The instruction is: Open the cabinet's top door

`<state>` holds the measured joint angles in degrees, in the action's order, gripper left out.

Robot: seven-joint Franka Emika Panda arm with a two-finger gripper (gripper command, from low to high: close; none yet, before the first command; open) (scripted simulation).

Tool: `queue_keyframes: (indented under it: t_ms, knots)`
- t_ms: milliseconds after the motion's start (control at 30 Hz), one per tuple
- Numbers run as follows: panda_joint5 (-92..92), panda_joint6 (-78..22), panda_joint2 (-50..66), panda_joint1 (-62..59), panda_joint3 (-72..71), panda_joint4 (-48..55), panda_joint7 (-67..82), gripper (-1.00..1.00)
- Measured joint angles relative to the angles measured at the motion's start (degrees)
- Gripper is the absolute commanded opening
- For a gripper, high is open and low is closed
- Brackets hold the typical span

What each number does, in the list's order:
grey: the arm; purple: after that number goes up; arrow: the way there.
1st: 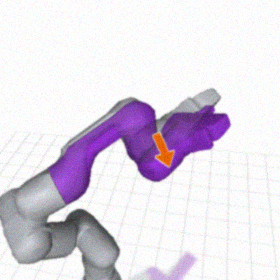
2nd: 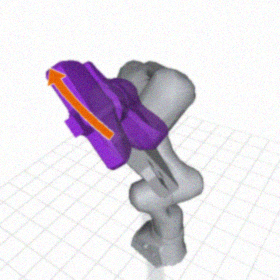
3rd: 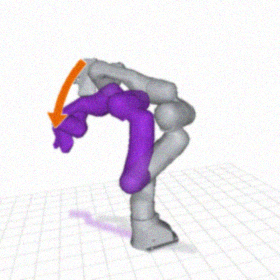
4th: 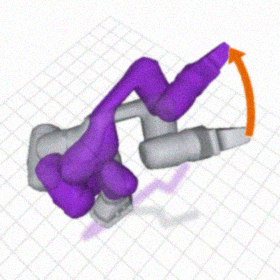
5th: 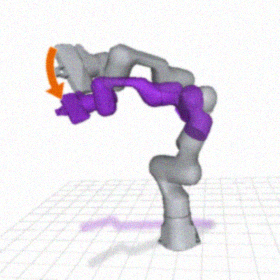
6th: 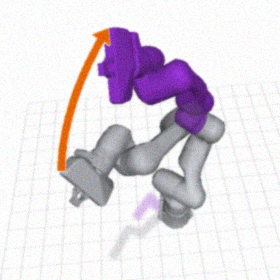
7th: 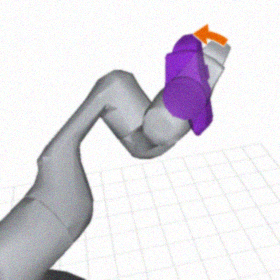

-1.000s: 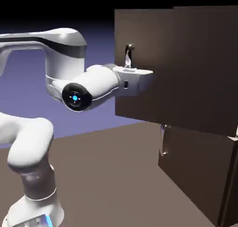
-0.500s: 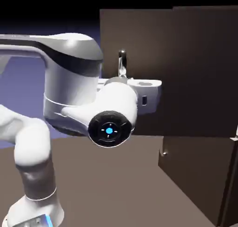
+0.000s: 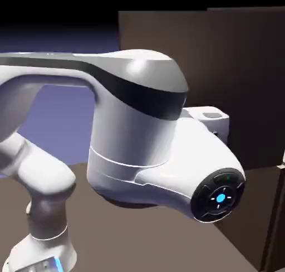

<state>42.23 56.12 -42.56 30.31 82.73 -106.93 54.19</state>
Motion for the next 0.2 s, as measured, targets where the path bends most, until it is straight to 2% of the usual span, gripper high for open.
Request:
queue_keyframes:
  t_ms: [200]
  knots:
    - [-2.9,-5.6,-4.5,12.4,7.2,10.7,-3.8,-1.00]
